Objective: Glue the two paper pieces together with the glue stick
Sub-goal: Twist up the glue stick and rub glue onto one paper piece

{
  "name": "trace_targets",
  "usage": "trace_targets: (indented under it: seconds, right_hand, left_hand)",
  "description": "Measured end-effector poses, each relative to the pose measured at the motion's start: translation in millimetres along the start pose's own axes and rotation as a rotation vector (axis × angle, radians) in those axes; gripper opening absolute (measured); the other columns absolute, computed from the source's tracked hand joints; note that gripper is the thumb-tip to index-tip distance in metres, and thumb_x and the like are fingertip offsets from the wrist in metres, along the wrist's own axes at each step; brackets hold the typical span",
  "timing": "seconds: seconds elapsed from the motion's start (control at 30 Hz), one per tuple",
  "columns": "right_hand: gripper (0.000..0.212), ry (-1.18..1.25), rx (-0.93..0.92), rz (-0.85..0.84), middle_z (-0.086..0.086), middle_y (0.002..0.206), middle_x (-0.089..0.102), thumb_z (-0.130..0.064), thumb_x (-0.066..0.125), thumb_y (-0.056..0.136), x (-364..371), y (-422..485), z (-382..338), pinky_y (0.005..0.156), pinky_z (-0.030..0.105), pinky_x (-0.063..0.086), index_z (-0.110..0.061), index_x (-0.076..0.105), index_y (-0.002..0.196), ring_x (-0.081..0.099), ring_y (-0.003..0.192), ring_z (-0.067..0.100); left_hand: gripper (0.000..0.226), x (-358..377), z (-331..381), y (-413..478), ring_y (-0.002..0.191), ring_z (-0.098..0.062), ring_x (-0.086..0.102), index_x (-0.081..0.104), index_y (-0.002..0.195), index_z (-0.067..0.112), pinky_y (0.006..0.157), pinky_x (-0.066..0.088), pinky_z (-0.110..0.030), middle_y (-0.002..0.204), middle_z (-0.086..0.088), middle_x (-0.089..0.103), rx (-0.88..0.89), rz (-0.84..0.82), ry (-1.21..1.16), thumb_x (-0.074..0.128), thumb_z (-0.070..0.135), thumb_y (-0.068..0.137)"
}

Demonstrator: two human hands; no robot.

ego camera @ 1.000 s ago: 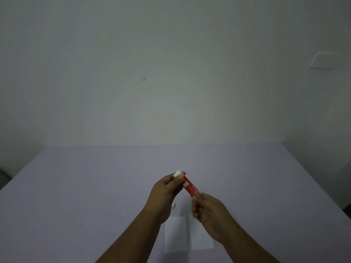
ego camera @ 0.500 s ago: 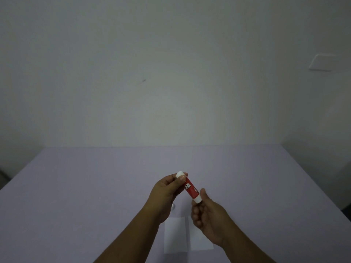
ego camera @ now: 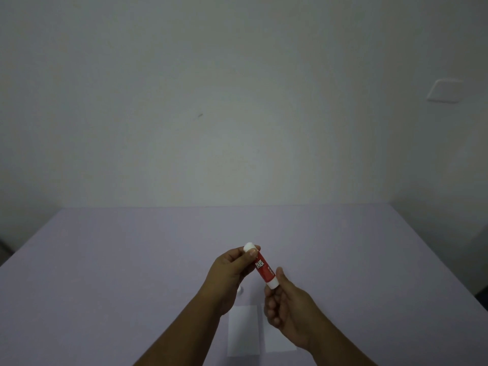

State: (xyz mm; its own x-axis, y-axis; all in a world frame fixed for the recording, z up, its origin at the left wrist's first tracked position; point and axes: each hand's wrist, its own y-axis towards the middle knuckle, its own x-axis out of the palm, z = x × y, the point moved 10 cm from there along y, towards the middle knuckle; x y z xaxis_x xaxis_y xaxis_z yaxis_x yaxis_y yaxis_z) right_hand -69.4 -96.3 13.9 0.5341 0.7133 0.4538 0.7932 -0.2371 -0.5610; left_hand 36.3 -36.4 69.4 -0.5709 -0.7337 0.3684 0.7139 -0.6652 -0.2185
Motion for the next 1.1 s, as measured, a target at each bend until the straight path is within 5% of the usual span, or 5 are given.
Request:
trace_targets:
  seconds: [0.17, 0.4, 0.63, 0.83, 1.1]
  right_hand:
    - [0.041, -0.048, -0.145, 0.022, 0.011, 0.066, 0.062, -0.039, 0.06, 0.076, -3.5, 1.6, -14.2, 0.058, 0.029, 0.046, -0.003, 0.063, 0.095, 0.056, 0.059, 0.02]
    - [0.055, -0.037, 0.004, -0.004, 0.004, 0.052, 0.049, -0.058, 0.047, 0.082, -0.7, 2.4, -0.3, 0.044, 0.023, 0.036, -0.008, 0.065, 0.066, 0.045, 0.046, 0.015]
    - [0.042, 0.005, -0.152, 0.01, 0.01, 0.064, 0.062, -0.033, 0.066, 0.068, -6.1, 3.7, -13.1, 0.054, 0.026, 0.049, -0.001, 0.062, 0.095, 0.057, 0.058, 0.018]
    - [0.057, 0.005, 0.015, -0.026, 0.006, 0.056, 0.054, -0.057, 0.045, 0.083, -3.6, 3.6, 6.2, 0.047, 0.023, 0.04, -0.008, 0.067, 0.066, 0.049, 0.049, 0.015]
    - [0.043, -0.026, -0.092, 0.013, 0.008, 0.06, 0.061, -0.038, 0.059, 0.078, -7.5, 2.4, -5.2, 0.051, 0.024, 0.048, 0.0, 0.064, 0.098, 0.054, 0.054, 0.016]
  left_hand:
    - [0.015, -3.6, -1.2, -0.5, 0.094, -0.013, 0.069, 0.072, 0.097, 0.014, 0.068, 0.054, -0.013, 0.098, -0.004, 0.075, 0.001, 0.019, 0.015, 0.063, 0.02, 0.086]
    - [0.016, -1.6, -2.2, 1.6, 0.1, -0.015, 0.066, 0.072, 0.098, 0.015, 0.07, 0.054, -0.013, 0.101, -0.002, 0.074, -0.008, 0.0, 0.06, 0.062, 0.022, 0.087]
    - [0.016, -4.7, -7.2, 3.3, 0.097, -0.014, 0.068, 0.073, 0.098, 0.017, 0.069, 0.054, -0.013, 0.096, 0.0, 0.076, -0.021, 0.006, 0.056, 0.063, 0.023, 0.087]
    - [0.016, -3.1, -11.0, 3.0, 0.099, -0.015, 0.067, 0.074, 0.096, 0.018, 0.069, 0.054, -0.013, 0.097, 0.0, 0.076, -0.03, -0.018, 0.057, 0.063, 0.024, 0.085]
    - [0.02, -6.5, -16.2, 3.8, 0.103, -0.018, 0.066, 0.073, 0.099, 0.015, 0.08, 0.051, -0.02, 0.099, -0.003, 0.075, -0.05, 0.0, 0.059, 0.064, 0.025, 0.084]
